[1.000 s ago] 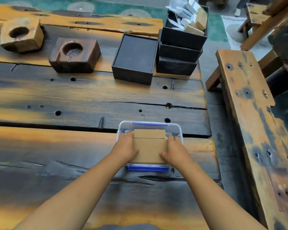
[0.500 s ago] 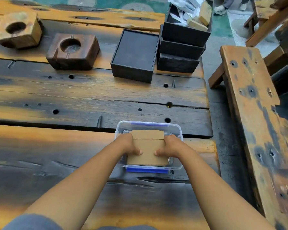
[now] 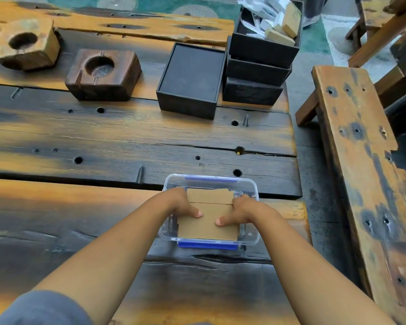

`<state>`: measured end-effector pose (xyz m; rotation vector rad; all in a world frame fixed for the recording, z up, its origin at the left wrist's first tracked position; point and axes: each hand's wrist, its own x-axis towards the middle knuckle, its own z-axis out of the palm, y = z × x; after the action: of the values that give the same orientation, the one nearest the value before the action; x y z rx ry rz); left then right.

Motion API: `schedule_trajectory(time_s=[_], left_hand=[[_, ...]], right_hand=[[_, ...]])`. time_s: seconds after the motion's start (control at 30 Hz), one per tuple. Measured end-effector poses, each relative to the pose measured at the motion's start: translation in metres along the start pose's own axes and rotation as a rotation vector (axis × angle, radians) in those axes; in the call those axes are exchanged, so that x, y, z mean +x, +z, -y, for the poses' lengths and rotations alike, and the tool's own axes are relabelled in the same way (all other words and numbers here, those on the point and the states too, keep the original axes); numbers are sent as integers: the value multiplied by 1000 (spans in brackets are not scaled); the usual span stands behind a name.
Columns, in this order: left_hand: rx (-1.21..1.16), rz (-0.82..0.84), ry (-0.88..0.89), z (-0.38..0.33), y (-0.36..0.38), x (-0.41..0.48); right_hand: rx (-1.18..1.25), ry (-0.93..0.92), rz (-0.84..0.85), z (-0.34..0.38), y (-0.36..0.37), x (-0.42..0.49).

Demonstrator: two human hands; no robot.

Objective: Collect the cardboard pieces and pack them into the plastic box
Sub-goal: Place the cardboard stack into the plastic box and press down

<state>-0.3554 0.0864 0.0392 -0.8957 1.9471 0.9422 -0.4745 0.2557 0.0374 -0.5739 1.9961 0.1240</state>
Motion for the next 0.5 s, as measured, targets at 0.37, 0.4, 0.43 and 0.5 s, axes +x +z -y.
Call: schedule_trajectory(time_s=[0.37,0.4,0.43,0.5], left_hand=[[-27,54,1,-3,2,-5],[-22,31,-10,-3,3,-5],[-36,13,-14,-3,5,-4],[-83,-6,-9,-2,7,-4]], right_hand=[[175,-28,37,-7,-4,-1],[189,-28,35,-7,-3,-1],[218,-31,32,-7,-1,0],[274,-39,20,-7,2,-1]])
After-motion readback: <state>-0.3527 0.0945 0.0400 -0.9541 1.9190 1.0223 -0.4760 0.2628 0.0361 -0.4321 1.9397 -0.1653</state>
